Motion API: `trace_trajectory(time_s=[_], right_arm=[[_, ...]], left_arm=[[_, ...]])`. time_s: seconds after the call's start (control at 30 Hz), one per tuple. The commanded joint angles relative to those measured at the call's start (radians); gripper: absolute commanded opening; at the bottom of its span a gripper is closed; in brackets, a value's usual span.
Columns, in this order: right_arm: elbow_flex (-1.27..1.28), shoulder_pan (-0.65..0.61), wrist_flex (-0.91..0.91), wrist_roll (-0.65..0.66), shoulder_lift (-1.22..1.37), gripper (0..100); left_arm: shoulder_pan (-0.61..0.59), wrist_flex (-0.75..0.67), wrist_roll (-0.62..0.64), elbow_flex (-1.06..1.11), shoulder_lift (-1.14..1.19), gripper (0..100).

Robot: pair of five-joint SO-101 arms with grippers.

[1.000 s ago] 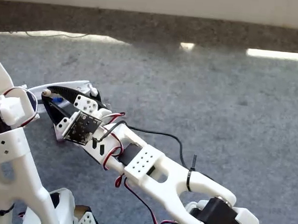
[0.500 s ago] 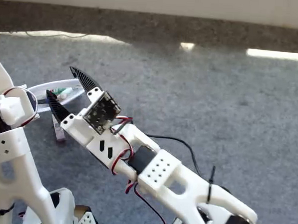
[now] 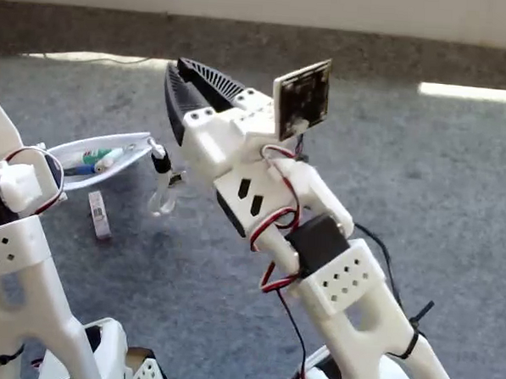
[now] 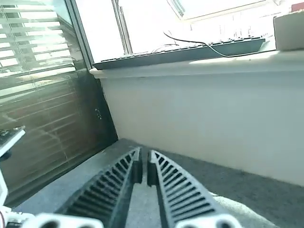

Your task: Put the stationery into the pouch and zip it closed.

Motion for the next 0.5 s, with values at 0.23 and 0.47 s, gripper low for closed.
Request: trace_trajectory(time_s=[0.23,0.47], right_arm=[[-0.166,0.021,0.15,-0.009,-0.036,0.5],[-0.168,0.022,0.15,-0.009,-0.036,0.5]], left_arm=[[0.096,-0.003,-0.015,0.004,0.004,1],[0.196,-0.002,-0.041,-0.071,0.001,1]])
